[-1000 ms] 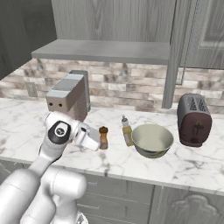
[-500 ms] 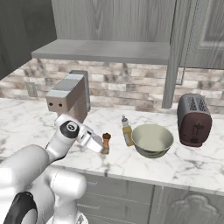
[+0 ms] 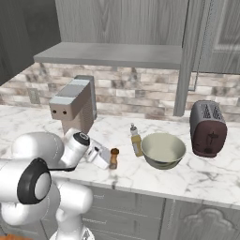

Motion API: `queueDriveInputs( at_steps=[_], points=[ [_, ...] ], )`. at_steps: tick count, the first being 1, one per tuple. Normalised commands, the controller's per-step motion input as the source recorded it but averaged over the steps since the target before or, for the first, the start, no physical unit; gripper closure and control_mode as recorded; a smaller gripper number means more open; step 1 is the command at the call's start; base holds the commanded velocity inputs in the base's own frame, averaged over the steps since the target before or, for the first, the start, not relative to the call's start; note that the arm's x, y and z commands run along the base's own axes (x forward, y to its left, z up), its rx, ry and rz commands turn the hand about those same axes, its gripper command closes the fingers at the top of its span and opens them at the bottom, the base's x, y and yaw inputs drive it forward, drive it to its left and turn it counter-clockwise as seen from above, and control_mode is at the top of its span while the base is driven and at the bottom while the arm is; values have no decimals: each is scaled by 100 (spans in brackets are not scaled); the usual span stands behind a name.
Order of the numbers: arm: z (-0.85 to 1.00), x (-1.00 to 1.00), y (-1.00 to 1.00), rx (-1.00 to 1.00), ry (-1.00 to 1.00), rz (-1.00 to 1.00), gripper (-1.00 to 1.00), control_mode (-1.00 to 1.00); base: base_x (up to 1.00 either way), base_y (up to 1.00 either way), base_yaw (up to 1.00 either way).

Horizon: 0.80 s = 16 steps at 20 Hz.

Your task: Retrieve the bottle and the shaker from the cabinet and place them next to the mixing bowl on the counter. Then add garlic from the fridge to the mixing bowl.

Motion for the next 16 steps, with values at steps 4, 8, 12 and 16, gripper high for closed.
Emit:
queueDriveInputs(
  at_steps=[4, 8, 12, 16],
  points=[
    [0, -4, 0, 0, -41, -4, 100, -100, 0, 0, 0],
    [0, -16, -3, 0, -40, -5, 100, -100, 0, 0, 0],
    [0, -10, -34, 0, -22, -5, 100, -100, 0, 0, 0],
    [0, -1, -45, -1, -7, -4, 100, -100, 0, 0, 0]
  ],
)
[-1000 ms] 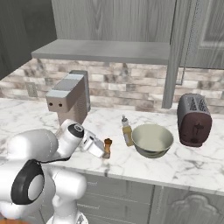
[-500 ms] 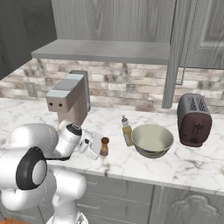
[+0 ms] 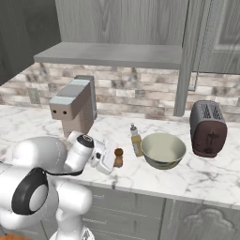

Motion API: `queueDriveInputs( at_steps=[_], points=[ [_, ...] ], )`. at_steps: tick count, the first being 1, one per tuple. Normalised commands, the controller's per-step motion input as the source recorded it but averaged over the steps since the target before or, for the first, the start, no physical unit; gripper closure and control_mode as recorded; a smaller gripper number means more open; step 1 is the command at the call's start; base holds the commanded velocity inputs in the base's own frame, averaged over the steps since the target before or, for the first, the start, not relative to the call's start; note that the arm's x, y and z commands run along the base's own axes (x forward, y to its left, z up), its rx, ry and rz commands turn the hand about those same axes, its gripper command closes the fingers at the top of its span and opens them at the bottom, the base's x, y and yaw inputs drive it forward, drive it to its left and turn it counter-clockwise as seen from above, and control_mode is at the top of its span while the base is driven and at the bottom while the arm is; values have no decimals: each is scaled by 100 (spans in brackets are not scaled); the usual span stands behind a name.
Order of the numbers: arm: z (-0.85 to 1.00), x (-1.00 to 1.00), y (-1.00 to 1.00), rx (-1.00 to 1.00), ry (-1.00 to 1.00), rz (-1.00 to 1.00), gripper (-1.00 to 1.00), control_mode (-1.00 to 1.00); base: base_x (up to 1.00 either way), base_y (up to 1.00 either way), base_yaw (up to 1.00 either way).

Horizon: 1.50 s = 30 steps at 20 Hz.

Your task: Retrieve the bottle and the shaker from the cabinet and place them next to the mixing bowl on the counter. Then add garlic from the fridge to the mixing bowl.

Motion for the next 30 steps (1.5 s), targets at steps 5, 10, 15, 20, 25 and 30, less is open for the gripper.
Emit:
queueDriveInputs(
  at_steps=[5, 10, 15, 20, 25, 30],
  points=[
    [-9, 0, -33, 0, 0, -3, 100, -100, 0, 0, 0],
    [0, 0, -6, 0, 0, 0, 100, -100, 0, 0, 0],
    [0, 15, -2, -2, 0, 0, 100, -100, 0, 0, 0],
    [0, 14, -2, -3, 0, 0, 100, -100, 0, 0, 0],
    [0, 0, 0, -3, 0, 0, 100, -100, 0, 0, 0],
    [0, 5, -1, -6, 0, 0, 100, -100, 0, 0, 0]
  ],
)
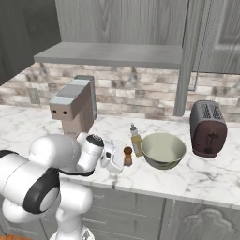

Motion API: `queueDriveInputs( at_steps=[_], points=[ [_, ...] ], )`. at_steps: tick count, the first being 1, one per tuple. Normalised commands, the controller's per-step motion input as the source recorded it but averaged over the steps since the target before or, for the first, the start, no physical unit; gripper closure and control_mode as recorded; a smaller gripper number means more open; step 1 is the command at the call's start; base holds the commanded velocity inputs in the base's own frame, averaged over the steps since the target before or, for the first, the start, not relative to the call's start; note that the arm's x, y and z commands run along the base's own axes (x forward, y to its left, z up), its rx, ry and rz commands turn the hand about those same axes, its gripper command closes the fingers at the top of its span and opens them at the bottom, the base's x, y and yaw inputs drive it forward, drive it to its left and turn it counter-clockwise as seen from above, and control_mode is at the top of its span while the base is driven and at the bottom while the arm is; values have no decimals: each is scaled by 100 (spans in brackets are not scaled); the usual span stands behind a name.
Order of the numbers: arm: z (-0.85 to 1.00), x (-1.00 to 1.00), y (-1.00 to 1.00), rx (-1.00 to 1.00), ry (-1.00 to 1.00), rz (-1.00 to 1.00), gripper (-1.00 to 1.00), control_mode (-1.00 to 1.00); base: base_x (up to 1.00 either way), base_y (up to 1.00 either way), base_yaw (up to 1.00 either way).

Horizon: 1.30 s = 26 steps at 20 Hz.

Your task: Retrieve the bottle and the shaker from the cabinet and place them next to the mixing bowl on the counter. Then add garlic from the fridge to the mixing bowl.

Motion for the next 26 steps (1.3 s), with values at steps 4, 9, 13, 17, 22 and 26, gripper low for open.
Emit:
queueDriveInputs(
  at_steps=[4, 9, 13, 17, 22, 26],
  points=[
    [-3, 0, -18, -5, 0, -2, 100, -100, 0, 0, 0],
    [-9, 0, -21, -6, 0, -3, 100, -100, 0, 0, 0],
    [-28, 0, -10, -4, 0, -2, 100, -100, 0, 0, 0],
    [-23, 0, 1, -3, 0, 0, 100, -100, 0, 0, 0],
    [-14, 0, 14, -1, 0, 0, 100, -100, 0, 0, 0],
    [-22, 0, 17, -1, 0, 0, 100, -100, 0, 0, 0]
  ],
)
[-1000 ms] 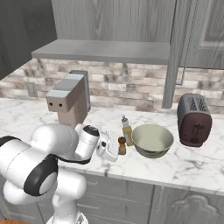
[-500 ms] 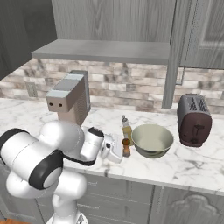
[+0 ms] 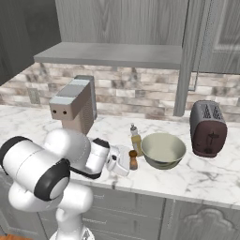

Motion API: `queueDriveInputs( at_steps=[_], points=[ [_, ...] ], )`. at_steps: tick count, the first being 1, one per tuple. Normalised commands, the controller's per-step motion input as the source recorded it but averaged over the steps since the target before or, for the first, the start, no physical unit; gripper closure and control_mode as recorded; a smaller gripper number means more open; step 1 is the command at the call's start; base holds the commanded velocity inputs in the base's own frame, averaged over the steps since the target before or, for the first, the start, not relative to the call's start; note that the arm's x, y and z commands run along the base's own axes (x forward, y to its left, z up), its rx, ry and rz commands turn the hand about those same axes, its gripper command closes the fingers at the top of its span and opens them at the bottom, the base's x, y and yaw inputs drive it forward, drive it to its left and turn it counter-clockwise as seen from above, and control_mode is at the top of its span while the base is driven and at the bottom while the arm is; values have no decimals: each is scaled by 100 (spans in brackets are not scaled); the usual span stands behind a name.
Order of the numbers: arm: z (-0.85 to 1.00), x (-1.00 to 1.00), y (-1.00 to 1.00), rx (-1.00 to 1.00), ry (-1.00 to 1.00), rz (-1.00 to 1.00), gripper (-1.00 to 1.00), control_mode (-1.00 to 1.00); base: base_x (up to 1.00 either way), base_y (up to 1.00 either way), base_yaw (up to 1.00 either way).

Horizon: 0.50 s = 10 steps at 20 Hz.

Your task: Retrieve the bottle and the shaker from the cabinet and place them next to the mixing bowl on the counter. Then add garlic from the fridge to the mixing bowl.

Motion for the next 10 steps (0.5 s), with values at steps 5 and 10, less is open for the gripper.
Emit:
queueDriveInputs(
  at_steps=[5, 10],
  points=[
    [-14, 0, 5, -4, 0, 0, 100, -100, 0, 0, 0],
    [-8, 8, 0, -3, 0, 0, 100, -100, 0, 0, 0]
  ],
)
